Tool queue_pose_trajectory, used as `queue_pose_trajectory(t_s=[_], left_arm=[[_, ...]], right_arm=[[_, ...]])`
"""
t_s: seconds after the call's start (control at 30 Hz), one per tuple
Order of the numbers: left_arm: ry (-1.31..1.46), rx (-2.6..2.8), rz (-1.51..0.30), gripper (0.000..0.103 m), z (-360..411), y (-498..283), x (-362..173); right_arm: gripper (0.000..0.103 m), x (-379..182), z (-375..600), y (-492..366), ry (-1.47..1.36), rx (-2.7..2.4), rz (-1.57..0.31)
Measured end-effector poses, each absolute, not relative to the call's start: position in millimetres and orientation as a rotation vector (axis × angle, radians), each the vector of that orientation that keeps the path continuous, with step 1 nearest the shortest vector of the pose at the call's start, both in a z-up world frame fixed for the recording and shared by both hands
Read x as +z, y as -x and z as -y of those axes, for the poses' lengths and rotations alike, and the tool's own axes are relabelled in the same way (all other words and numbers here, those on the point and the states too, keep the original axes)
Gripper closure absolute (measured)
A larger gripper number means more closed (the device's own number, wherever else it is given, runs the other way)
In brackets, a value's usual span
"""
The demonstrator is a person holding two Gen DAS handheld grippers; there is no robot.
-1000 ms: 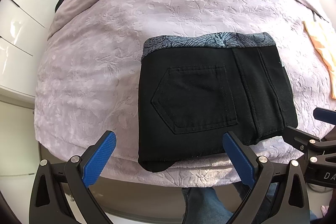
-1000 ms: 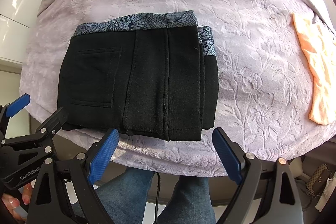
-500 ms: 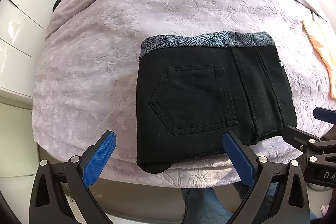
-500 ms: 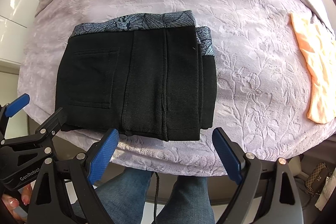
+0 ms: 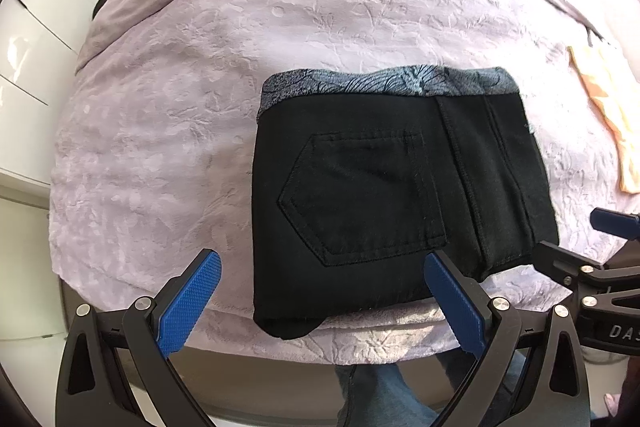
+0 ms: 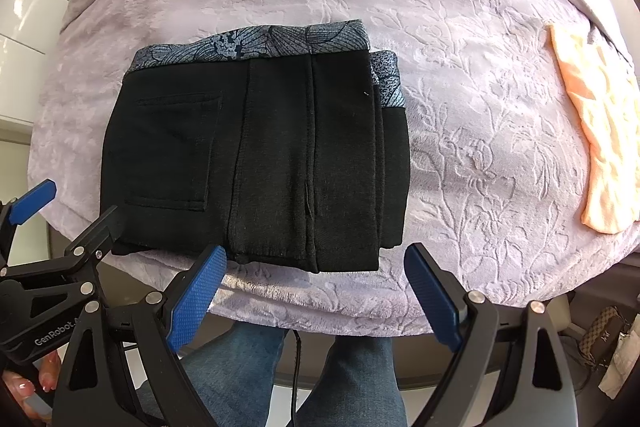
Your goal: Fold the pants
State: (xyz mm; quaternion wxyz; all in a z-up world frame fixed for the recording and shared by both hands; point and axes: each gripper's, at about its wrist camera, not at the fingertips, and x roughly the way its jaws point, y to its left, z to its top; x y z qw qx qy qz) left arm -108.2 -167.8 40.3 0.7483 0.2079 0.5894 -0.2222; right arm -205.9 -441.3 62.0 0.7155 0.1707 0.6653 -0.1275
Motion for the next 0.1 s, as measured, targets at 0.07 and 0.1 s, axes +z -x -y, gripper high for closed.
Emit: queue_pose_trajectory(t_s=[0.07,0.1], left_arm=[[-0.454,-0.500,-1.282,0.001,168.0,107.4,41.5],[-0.461,-0.502,-1.278,0.001,168.4,107.2,41.3]], right_arm=[[0.011,62.3,441.6,206.5,-0.382,-0.287,-1.472],[0.011,62.3,441.2,207.3,-0.385,-0.290,-1.472]])
